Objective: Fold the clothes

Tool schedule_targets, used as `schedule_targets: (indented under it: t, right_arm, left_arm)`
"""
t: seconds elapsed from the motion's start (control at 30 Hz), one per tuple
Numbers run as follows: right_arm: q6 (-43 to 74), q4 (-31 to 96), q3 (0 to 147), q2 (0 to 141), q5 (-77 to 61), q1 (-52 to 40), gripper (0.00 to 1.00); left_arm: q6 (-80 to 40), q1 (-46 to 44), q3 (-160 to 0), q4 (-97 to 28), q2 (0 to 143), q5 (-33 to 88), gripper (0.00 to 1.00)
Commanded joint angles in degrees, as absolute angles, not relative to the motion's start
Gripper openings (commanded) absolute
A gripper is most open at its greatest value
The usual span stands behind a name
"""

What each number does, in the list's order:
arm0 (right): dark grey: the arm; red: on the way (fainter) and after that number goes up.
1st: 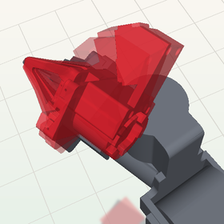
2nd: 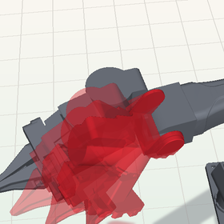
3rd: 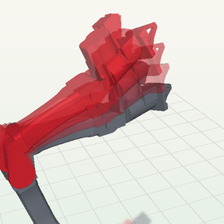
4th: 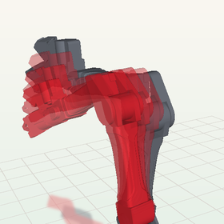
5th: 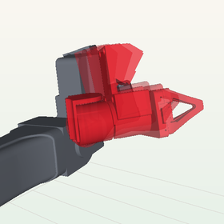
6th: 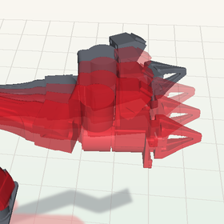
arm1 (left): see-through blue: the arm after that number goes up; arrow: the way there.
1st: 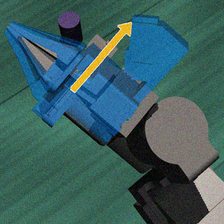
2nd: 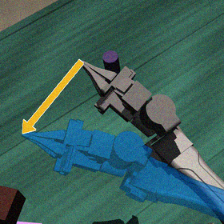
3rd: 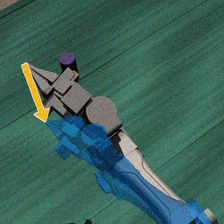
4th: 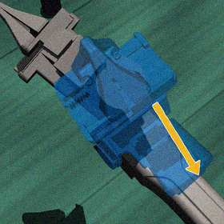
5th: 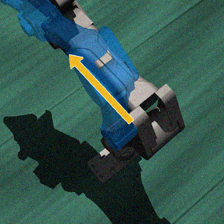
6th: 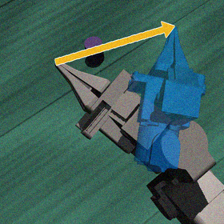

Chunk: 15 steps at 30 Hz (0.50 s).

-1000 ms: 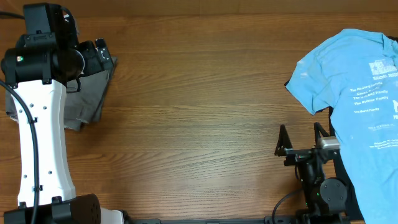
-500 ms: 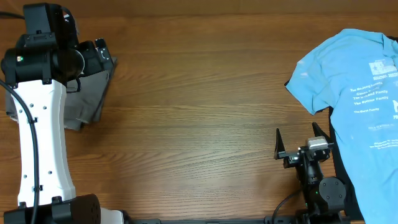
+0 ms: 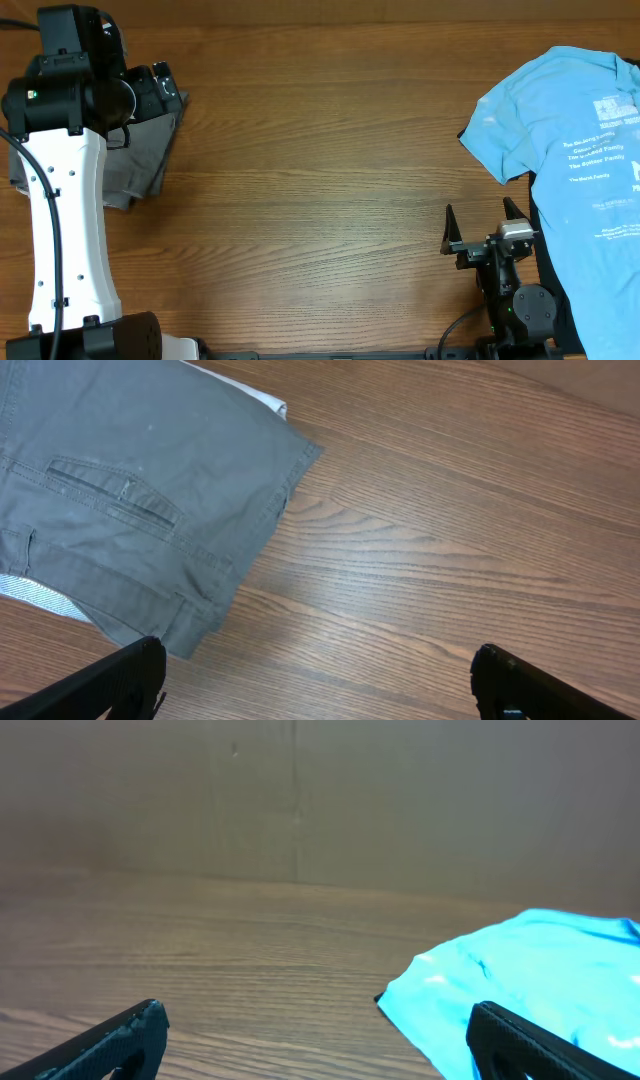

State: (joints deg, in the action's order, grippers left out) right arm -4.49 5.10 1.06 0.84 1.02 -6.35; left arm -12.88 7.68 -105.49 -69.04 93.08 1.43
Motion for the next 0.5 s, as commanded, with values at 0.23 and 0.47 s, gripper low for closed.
schedule_targets:
  t: [0.23, 0.47]
  right_arm:
    - [0.3, 4.6, 0.4, 0.2, 1.6, -6.1, 1.00]
    - [0.3, 4.6, 0.4, 0.2, 1.6, -6.1, 1.00]
  left_arm:
    - [-11.8, 7.5, -105.9, -69.0, 93.4, 1.1, 1.00]
    - [-11.8, 7.5, -105.9, -69.0, 93.4, 1.1, 1.00]
